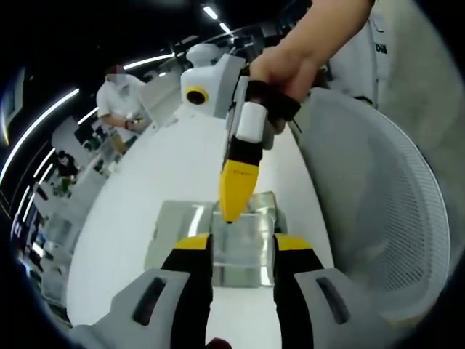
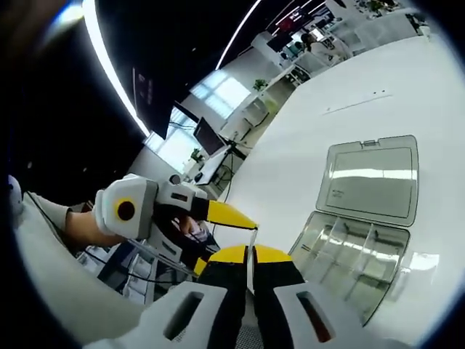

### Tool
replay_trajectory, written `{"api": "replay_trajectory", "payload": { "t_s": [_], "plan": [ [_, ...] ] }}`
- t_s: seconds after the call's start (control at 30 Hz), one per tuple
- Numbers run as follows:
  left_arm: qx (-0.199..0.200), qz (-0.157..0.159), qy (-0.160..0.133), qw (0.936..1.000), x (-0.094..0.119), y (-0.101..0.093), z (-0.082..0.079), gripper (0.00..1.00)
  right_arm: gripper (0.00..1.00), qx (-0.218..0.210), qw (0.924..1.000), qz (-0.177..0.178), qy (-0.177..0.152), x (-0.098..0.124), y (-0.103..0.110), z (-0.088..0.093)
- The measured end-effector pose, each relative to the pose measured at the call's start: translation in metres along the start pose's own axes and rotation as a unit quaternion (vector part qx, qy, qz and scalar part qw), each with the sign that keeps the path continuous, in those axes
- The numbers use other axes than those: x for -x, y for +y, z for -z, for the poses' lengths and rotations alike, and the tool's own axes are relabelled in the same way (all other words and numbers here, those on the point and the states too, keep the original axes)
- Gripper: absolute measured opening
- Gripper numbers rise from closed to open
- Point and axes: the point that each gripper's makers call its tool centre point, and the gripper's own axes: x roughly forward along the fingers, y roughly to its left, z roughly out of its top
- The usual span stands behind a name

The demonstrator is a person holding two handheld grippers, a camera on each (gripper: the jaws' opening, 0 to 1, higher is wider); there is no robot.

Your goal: Insert the divider into the dual guide fixture by aligning both edges with the guide slots and pushing it downward to the bottom, including one-sided entry, uneven engagement, binding, and posture correction.

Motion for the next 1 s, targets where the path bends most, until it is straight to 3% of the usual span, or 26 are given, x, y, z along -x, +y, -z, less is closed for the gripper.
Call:
{"api": "replay_trajectory", "payload": {
  "t_s": [0.27,0.33,0.43,0.53,0.6,0.63,0.7,0.8,0.9,0.93,0.97,1.0],
  "plan": [
    [0.014,-0.007,0.001,0.9999,0.0,0.001,0.002,0.31,0.0,0.002,1.0,0.006,-0.005,0.001,-0.001,-0.001],
    [0.021,-0.013,0.004,0.9997,0.0,0.002,0.003,0.34,0.0,0.013,0.9996,0.021,-0.011,0.003,-0.005,-0.004],
    [0.05,-0.036,0.015,0.998,-0.001,0.01,0.008,0.39,0.0,0.007,0.999,0.039,-0.022,0.006,-0.01,-0.008],
    [0.093,-0.051,0.008,0.9943,0.0,0.014,0.008,0.39,0.0,0.009,0.9982,0.051,-0.031,0.008,-0.013,-0.012],
    [0.134,-0.062,0.016,0.9889,0.0,0.017,0.012,0.39,0.0,0.012,0.9976,0.058,-0.035,0.01,-0.015,-0.013],
    [0.168,-0.063,0.01,0.9837,-0.003,0.016,0.011,0.4,0.0,0.011,0.9974,0.061,-0.037,0.01,-0.015,-0.014],
    [0.2,-0.07,0.0,0.9772,-0.005,0.017,0.008,0.43,0.0,0.014,0.9969,0.066,-0.039,0.01,-0.016,-0.014],
    [0.28,-0.077,-0.008,0.957,-0.01,0.016,0.008,0.49,0.0,0.016,0.9957,0.078,-0.047,0.011,-0.019,-0.015],
    [0.329,-0.084,-0.014,0.9403,-0.014,0.016,0.009,0.51,0.0,0.02,0.9948,0.085,-0.052,0.012,-0.019,-0.015],
    [0.354,-0.085,-0.017,0.9312,-0.016,0.015,0.009,0.51,0.0,0.021,0.9945,0.087,-0.055,0.012,-0.019,-0.016],
    [0.368,-0.086,-0.019,0.9257,-0.017,0.015,0.009,0.51,0.0,0.021,0.9945,0.086,-0.057,0.012,-0.019,-0.016],
    [0.371,-0.086,-0.021,0.9244,-0.018,0.015,0.008,0.51,0.0,0.021,0.9943,0.088,-0.057,0.011,-0.02,-0.016]
  ]
}}
